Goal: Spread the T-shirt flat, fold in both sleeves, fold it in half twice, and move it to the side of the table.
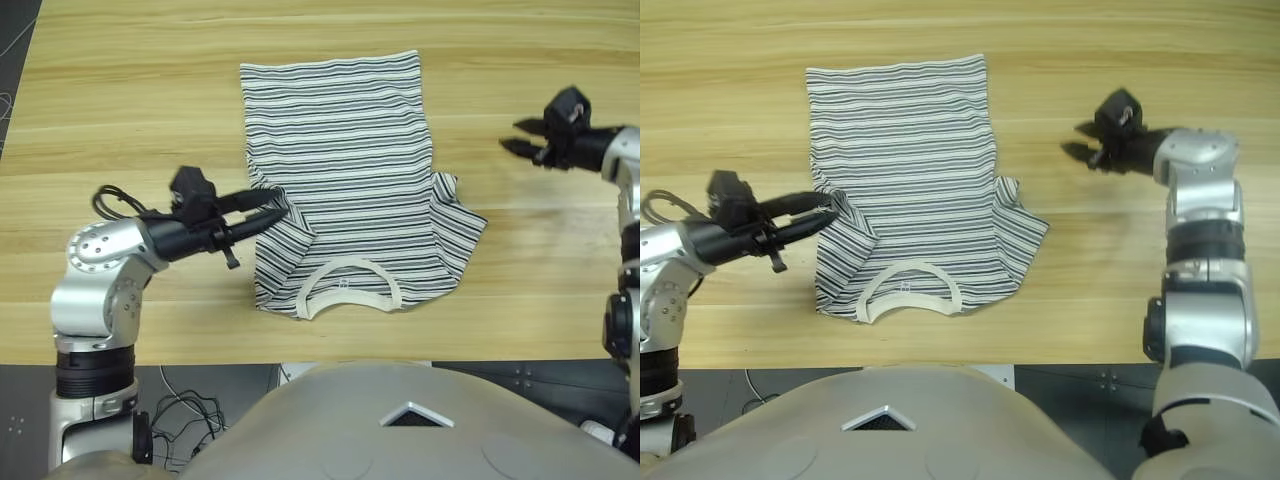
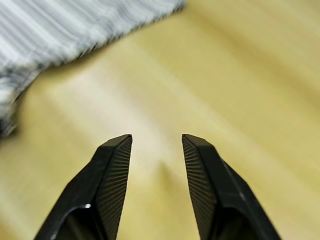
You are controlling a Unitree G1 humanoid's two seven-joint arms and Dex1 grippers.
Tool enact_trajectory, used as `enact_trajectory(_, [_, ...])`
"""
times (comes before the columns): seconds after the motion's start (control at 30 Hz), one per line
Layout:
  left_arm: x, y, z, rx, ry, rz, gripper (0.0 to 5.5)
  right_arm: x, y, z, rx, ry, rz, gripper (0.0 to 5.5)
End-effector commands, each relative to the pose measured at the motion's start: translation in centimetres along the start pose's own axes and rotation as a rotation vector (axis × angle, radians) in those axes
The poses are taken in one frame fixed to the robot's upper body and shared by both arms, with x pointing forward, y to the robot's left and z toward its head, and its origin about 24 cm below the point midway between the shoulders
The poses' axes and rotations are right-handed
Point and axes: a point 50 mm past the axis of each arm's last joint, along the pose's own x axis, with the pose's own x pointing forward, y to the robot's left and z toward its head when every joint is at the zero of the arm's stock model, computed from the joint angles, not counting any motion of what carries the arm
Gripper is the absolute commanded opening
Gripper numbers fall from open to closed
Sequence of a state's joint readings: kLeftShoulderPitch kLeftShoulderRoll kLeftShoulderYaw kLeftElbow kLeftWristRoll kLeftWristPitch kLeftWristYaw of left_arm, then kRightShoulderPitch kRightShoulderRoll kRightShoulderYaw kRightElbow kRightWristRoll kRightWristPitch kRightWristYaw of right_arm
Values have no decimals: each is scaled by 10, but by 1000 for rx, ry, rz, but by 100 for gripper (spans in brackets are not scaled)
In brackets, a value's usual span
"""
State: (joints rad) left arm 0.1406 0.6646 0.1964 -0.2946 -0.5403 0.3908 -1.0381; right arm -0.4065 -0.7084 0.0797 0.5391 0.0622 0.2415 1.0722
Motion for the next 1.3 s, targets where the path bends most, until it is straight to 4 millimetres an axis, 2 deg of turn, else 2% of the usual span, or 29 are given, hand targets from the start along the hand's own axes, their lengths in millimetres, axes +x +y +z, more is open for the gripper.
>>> enact_trajectory(0.03, [-31,29,37,103,-43,253,146,-42,21,7,85,95,126,237])
enact_trajectory(0.2, [-34,32,39,123,-31,319,146,-42,34,4,147,125,136,237])
enact_trajectory(0.47, [-36,31,37,114,-22,326,146,-27,56,-24,211,195,178,237])
enact_trajectory(0.73, [-36,31,36,110,-21,326,146,-23,58,-27,201,196,171,237])
enact_trajectory(0.87, [-35,30,30,100,-13,319,146,-11,78,-36,252,192,245,237])
enact_trajectory(1.3, [-34,28,26,96,-13,319,146,-3,80,-36,286,172,233,237])
